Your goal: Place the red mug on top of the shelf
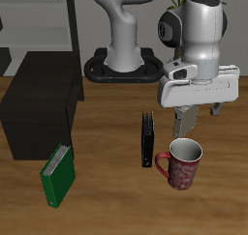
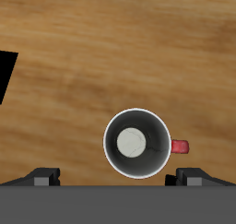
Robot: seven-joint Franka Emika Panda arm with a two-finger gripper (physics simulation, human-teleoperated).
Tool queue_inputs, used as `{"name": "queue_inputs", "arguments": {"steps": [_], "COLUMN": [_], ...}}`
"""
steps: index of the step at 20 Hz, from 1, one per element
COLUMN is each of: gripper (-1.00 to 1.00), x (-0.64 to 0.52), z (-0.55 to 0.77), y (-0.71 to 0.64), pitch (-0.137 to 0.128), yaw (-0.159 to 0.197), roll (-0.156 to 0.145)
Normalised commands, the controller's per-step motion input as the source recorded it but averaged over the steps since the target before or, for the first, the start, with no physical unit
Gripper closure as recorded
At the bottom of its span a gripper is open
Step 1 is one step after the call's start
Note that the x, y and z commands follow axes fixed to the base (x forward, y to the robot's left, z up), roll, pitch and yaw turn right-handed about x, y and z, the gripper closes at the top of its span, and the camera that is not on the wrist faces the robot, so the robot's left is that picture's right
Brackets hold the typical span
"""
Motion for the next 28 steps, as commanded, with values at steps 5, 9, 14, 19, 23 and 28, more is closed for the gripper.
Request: {"name": "queue_inputs", "arguments": {"steps": [5,9,14,19,23,28], "gripper": [-1.0,-1.0,-1.0,-1.0,-1.0,-1.0], "x": [0.13,0.12,0.07,0.03,-0.01,0.0], "z": [-0.36,-0.42,-0.3,-0.38,-0.43,-0.33], "y": [0.15,0.11,0.03,0.05,0.23,0.04], "pitch": [0.029,0.075,0.039,0.06,0.059,0.062], "yaw": [0.015,-0.027,-0.015,-0.005,0.025,0.008], "roll": [0.005,-0.005,-0.003,0.002,0.033,-0.01]}}
